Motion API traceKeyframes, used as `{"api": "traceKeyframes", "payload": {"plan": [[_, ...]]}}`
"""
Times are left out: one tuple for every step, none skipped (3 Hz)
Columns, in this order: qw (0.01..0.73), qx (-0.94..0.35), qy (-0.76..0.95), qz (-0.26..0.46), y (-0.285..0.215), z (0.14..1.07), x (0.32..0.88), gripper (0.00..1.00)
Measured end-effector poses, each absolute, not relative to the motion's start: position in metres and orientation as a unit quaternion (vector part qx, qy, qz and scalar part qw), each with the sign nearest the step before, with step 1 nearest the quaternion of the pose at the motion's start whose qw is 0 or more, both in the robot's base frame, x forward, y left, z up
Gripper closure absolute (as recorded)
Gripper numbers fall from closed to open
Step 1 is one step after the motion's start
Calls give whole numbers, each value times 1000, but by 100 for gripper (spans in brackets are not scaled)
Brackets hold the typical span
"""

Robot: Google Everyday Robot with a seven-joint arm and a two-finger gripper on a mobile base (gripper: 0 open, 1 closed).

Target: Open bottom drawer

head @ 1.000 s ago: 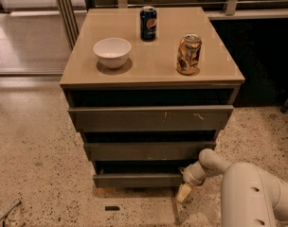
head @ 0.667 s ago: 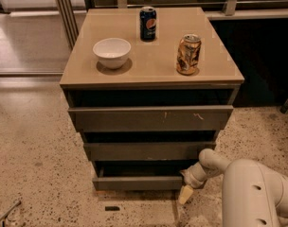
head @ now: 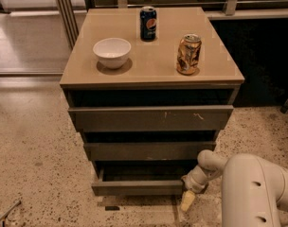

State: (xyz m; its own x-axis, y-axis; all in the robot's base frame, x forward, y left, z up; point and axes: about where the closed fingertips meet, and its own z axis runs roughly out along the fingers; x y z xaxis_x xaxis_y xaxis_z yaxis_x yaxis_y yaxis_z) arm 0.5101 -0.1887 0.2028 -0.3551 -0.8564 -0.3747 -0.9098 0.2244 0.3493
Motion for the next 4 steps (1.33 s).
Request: {"api": "traceKeyframes", "payload": {"plan": [[20,-560,782,274,-189,207,488,0],[-5,-555,781,286,-188,212,470,0],[-29,-554,777,297,-185,220,455,0],[-29,-554,777,297,-185,220,455,0]]}}
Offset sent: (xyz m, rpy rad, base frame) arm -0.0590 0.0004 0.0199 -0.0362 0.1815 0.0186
